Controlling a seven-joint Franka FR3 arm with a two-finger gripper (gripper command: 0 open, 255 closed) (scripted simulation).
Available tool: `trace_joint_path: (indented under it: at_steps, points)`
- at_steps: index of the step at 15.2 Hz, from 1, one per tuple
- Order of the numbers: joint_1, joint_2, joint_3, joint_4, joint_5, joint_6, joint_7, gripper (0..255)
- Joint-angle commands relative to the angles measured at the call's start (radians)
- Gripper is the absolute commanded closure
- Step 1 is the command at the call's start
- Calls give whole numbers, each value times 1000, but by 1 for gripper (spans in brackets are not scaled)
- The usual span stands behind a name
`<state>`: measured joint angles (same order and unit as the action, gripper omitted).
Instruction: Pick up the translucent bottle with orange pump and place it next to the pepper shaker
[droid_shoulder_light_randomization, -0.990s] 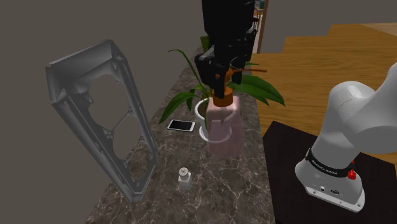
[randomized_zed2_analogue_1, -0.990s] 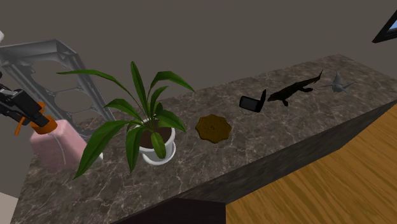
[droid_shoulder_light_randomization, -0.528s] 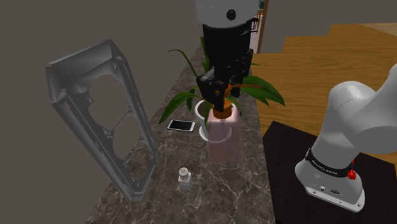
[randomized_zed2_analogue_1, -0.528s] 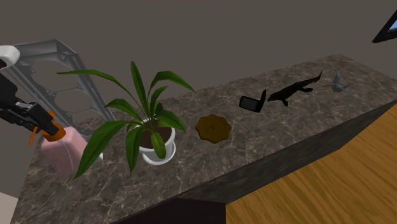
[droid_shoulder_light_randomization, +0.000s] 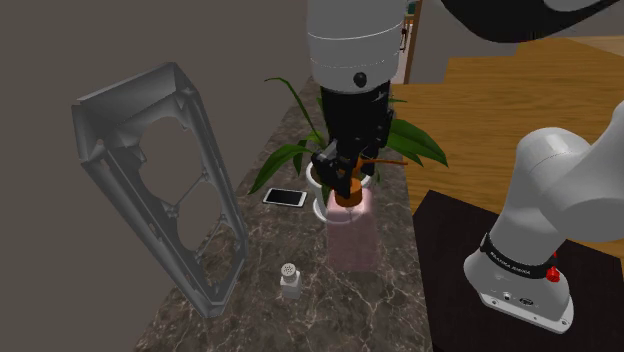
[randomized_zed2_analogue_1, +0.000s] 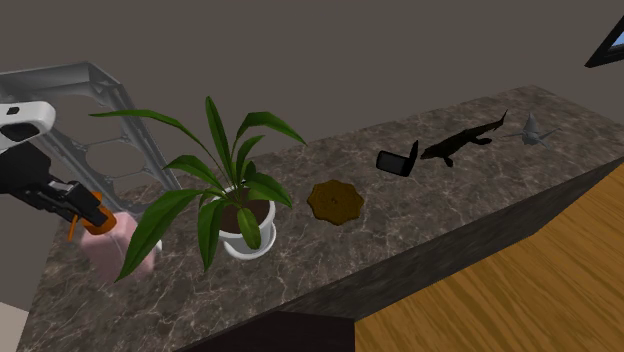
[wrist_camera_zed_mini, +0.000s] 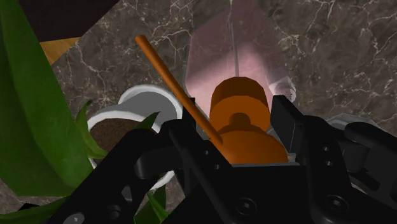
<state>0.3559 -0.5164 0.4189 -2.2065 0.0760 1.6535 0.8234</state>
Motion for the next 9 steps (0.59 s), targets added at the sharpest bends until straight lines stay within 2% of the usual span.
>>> trace_joint_path:
  at_steps: [1,9]
  points:
    - [2,-1,4,-26,3,26,3,255]
    - [7,3,19,-129,11,133,12,255]
